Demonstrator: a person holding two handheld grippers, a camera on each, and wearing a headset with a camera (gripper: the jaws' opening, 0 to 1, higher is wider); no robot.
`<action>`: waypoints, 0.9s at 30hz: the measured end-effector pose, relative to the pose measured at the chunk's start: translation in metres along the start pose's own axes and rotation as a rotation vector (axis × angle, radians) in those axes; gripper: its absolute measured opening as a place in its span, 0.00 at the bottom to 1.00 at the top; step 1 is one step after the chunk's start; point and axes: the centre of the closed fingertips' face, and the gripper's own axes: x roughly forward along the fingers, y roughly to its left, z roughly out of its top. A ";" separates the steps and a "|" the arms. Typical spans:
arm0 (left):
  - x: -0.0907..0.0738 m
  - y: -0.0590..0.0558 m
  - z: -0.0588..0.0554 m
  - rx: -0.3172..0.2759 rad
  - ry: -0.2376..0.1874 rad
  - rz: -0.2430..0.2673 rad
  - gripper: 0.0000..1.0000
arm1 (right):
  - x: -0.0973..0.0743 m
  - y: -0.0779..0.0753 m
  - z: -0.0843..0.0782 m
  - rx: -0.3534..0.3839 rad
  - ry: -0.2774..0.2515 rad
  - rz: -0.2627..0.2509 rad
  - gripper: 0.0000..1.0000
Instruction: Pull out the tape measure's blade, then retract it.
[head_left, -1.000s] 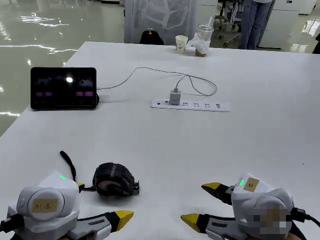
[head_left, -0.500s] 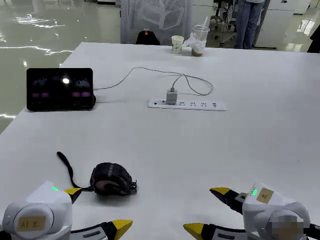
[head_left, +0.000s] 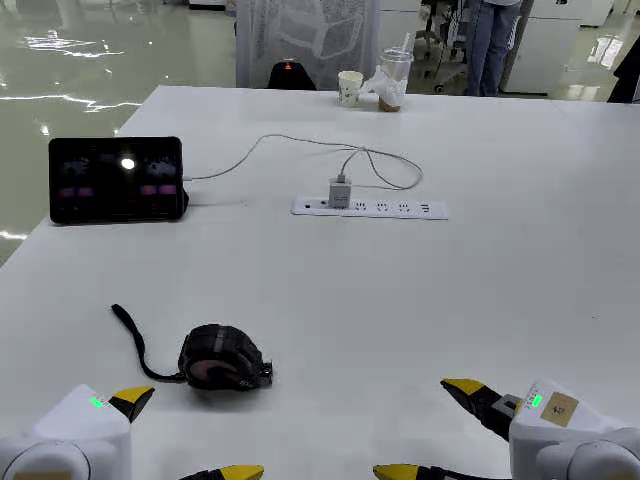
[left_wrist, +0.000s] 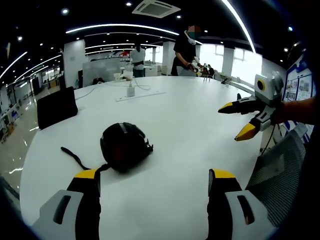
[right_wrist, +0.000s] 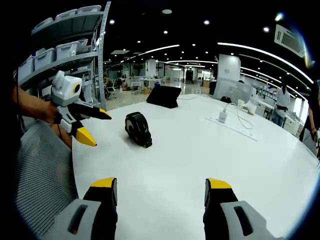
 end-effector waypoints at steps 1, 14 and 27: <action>-0.001 -0.001 -0.001 0.001 -0.001 0.000 0.86 | -0.001 0.001 0.000 0.007 -0.005 -0.001 0.72; -0.011 -0.007 0.000 0.013 -0.012 -0.003 0.89 | -0.010 0.011 0.000 0.042 -0.019 -0.021 0.82; -0.018 -0.011 0.001 0.011 -0.029 -0.012 0.96 | -0.017 0.013 0.000 0.085 -0.021 -0.046 0.93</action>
